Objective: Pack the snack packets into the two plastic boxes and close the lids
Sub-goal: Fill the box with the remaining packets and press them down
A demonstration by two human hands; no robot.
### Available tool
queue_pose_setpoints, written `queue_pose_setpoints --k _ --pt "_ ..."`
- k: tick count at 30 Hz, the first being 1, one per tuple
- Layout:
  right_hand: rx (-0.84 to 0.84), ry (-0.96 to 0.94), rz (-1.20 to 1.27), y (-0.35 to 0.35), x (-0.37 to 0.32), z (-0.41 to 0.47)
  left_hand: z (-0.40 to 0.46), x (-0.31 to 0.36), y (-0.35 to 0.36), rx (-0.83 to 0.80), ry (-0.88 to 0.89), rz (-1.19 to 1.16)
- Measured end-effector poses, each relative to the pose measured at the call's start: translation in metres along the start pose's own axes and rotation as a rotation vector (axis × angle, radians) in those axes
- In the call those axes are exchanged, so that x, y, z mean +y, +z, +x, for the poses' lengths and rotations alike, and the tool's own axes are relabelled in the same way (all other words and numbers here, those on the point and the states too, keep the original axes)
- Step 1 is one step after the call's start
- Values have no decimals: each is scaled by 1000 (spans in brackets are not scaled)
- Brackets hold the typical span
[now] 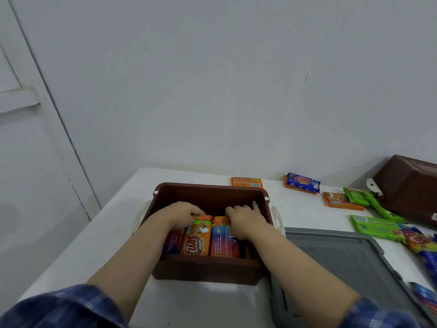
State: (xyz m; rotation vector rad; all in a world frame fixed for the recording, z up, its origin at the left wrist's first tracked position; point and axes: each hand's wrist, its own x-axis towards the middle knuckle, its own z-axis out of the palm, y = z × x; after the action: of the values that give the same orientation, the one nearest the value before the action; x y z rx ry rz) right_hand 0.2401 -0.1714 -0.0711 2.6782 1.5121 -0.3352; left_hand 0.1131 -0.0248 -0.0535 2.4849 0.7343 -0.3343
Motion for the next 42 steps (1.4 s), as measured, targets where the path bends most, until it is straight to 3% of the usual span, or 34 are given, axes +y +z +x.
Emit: queue_pose_setpoints --k 8,10,16,19,23,27,33,42 --pt "2 33 217 -9 -2 -9 -2 17 8 62 -20 13" --pt "117 68 377 -16 -3 -17 -6 24 13 167 0 -5" --pt "709 71 661 -20 11 -55 -23 51 44 428 95 -42" --pt "894 78 808 -15 25 -70 -29 88 62 608 250 -60" --pt "1059 148 918 -10 65 -91 -25 151 81 685 403 -50" --pt "1097 245 891 -2 126 -122 -10 202 104 675 476 -43" --pt "1067 420 823 12 237 -164 36 275 144 462 493 22" --pt "845 633 798 36 360 -185 126 350 185 251 527 37"
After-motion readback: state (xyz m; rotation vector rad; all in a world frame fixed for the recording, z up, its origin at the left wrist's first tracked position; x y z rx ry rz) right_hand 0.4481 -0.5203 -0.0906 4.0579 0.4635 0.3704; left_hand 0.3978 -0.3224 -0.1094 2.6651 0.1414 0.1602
